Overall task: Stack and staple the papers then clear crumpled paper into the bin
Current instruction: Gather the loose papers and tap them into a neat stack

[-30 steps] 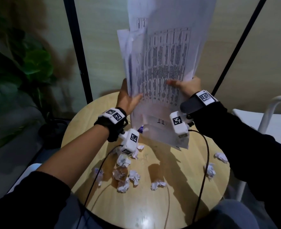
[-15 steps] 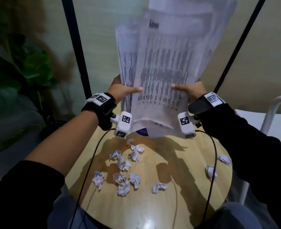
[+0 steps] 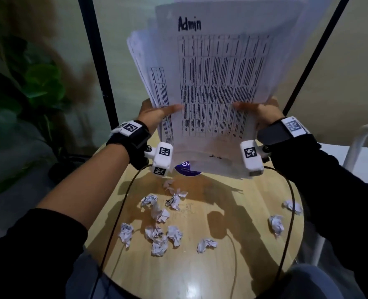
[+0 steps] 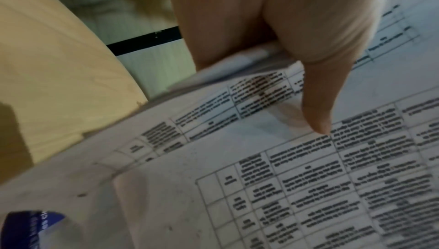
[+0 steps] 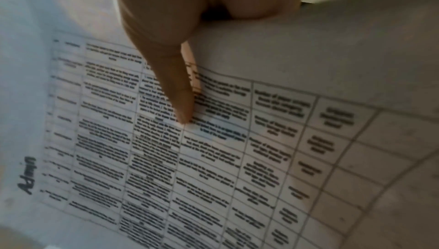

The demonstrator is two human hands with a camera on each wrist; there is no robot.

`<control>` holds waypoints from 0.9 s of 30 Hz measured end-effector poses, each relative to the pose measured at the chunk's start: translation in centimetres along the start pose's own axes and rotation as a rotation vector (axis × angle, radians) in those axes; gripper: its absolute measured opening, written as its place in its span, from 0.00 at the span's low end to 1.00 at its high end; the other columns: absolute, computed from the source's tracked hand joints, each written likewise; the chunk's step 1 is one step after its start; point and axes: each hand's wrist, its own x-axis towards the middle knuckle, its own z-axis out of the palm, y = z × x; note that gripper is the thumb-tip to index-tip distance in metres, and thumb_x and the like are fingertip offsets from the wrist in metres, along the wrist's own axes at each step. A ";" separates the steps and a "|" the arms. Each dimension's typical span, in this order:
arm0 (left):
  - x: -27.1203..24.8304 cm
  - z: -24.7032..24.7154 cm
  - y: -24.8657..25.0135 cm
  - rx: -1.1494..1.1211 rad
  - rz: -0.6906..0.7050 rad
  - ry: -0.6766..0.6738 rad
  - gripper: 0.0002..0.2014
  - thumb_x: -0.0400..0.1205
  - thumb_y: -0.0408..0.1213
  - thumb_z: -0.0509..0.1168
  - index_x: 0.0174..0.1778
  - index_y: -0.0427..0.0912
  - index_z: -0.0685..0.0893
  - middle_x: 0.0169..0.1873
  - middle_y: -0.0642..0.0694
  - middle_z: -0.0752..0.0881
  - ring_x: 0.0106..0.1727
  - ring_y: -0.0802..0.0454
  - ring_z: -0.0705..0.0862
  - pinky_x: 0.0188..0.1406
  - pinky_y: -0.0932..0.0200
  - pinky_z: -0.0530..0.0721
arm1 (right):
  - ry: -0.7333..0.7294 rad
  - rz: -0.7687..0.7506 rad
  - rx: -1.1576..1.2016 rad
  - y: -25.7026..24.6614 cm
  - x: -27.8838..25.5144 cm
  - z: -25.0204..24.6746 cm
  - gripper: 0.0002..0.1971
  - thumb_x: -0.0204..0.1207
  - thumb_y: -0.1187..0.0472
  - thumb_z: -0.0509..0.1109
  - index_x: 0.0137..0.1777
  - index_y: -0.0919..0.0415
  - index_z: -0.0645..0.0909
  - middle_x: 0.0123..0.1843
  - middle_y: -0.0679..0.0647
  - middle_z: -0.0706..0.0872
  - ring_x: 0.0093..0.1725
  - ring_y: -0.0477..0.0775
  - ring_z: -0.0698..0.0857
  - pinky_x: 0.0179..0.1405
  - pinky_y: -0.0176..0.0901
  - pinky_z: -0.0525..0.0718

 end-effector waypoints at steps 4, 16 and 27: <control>3.1 -0.2 -3.4 -0.066 0.025 -0.040 0.57 0.46 0.57 0.85 0.71 0.39 0.75 0.65 0.41 0.84 0.64 0.43 0.84 0.66 0.42 0.81 | -0.091 -0.083 -0.075 -2.1 -0.1 0.3 0.15 0.58 0.77 0.80 0.44 0.65 0.84 0.39 0.56 0.90 0.36 0.55 0.91 0.38 0.54 0.91; -1.2 1.6 0.8 0.065 0.079 -0.005 0.29 0.72 0.32 0.76 0.67 0.32 0.75 0.54 0.50 0.79 0.57 0.52 0.80 0.61 0.60 0.77 | -0.056 -0.126 -0.149 -1.8 0.5 0.9 0.18 0.57 0.71 0.83 0.42 0.57 0.81 0.40 0.50 0.89 0.41 0.52 0.90 0.53 0.62 0.87; -0.3 2.8 -0.8 0.189 0.093 -0.088 0.32 0.71 0.30 0.76 0.69 0.32 0.72 0.57 0.48 0.78 0.61 0.54 0.76 0.58 0.67 0.74 | 0.120 -0.023 -0.153 3.3 2.0 -2.9 0.45 0.42 0.55 0.91 0.61 0.71 0.80 0.55 0.60 0.88 0.48 0.49 0.91 0.52 0.51 0.89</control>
